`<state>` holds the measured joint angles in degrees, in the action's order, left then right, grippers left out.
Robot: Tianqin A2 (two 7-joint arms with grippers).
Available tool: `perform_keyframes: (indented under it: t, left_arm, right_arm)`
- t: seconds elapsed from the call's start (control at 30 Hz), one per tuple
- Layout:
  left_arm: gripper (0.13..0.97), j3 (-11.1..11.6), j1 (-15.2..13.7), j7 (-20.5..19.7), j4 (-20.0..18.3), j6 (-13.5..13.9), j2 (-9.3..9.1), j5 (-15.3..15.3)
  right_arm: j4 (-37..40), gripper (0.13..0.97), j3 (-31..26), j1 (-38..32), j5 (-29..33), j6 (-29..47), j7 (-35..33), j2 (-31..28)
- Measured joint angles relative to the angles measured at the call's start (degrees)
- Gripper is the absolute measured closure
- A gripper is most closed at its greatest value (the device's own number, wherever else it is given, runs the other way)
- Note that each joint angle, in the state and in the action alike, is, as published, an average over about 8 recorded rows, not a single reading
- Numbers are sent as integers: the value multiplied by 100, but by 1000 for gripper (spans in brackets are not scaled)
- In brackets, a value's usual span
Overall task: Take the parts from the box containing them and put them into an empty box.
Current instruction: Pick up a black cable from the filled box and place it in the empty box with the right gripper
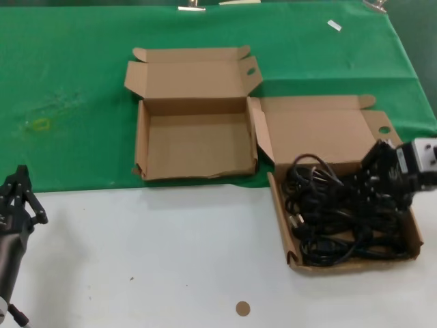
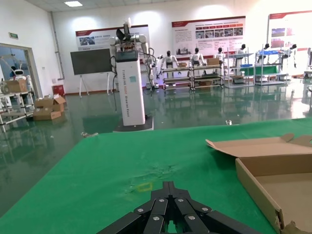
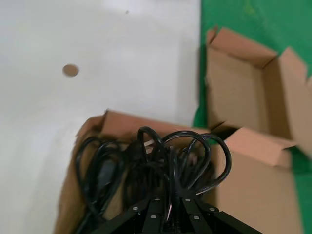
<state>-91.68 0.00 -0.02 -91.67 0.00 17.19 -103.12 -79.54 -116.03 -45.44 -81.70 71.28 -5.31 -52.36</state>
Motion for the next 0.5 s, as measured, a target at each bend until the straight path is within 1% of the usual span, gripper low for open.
perform_keyframes:
  t: [0.23, 0.5]
  left_arm:
    - [953, 0, 0, 0, 0, 0, 0, 0]
    - [953, 0, 0, 0, 0, 0, 0, 0]
  right_arm:
    - [-18, 924, -47, -454, 126, 96, 146, 231]
    - [523, 925, -329, -1041, 412, 46, 80, 905]
